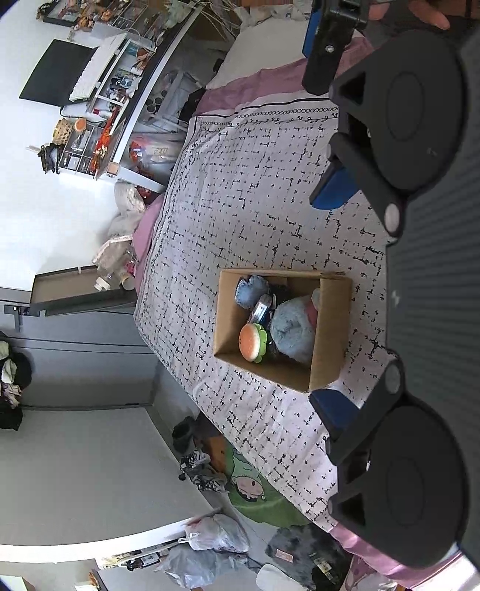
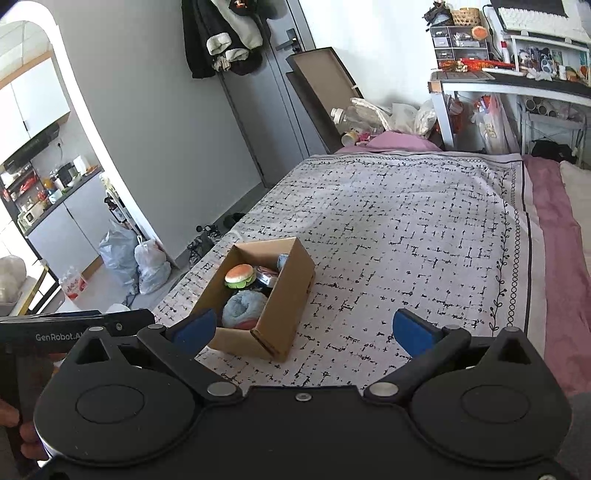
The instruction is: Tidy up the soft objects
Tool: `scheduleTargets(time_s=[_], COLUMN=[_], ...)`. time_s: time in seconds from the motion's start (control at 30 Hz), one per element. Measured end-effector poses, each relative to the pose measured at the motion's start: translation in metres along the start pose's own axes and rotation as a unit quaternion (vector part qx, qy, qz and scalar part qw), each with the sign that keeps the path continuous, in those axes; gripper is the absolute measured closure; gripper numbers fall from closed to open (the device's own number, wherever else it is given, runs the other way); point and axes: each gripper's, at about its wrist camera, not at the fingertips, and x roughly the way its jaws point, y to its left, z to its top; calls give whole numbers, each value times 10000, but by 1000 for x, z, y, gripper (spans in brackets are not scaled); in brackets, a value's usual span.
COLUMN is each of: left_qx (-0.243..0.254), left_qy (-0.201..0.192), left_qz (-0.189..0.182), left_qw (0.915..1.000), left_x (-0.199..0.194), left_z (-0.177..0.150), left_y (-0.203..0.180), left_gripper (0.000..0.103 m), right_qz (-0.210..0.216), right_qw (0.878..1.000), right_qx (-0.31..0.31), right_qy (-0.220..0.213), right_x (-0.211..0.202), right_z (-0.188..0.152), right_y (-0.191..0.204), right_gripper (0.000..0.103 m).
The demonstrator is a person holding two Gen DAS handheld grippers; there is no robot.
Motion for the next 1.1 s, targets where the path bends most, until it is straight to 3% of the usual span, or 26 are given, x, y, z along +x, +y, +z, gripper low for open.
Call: scheduleTargets(time_s=[1.1], left_qx=[69], left_qy=[-105], left_qz=[-49], left_qw=[9999], left_x=[-24], left_z=[-13], left_y=[4], left_gripper=[0], right_qz=[-156], right_qw=[9996], right_qx=[-230], right_qy=[-34], right_x=[-17], right_z=[-6], right_y=[21], right_gripper=[0])
